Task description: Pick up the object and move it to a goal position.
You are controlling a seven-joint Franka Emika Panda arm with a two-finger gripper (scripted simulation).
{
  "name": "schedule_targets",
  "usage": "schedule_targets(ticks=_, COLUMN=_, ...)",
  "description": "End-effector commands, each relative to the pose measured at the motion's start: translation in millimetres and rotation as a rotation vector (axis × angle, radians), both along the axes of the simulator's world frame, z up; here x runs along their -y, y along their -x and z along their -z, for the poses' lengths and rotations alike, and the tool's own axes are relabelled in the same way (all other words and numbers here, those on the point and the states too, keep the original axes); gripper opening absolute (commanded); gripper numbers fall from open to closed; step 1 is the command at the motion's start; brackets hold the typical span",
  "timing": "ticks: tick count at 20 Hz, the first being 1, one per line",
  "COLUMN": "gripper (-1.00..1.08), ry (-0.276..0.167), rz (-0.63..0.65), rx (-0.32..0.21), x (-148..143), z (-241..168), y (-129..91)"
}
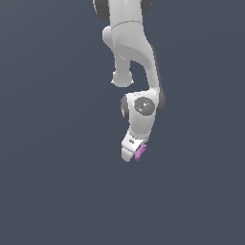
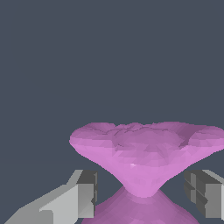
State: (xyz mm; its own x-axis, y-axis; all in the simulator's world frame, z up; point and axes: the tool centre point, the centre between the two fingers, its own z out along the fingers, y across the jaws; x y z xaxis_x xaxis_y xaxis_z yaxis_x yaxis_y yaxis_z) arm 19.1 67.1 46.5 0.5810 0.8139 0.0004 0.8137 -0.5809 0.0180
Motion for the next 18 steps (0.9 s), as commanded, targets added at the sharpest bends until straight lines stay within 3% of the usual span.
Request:
schedule_targets(ticks=1, gripper=-1.0, ry=0.0, rz=-0.001, rx=0.0, x=-2, z=-2, y=0)
schedule_targets(ticks=9, gripper=-1.0, ry=0.0, rz=-0.001, rx=0.0, x=-20, z=-41, y=0)
schedule_targets(ticks=18, gripper=-1.0, ry=0.0, rz=-0.002, rx=-0.001, x=-62, z=-129, y=0)
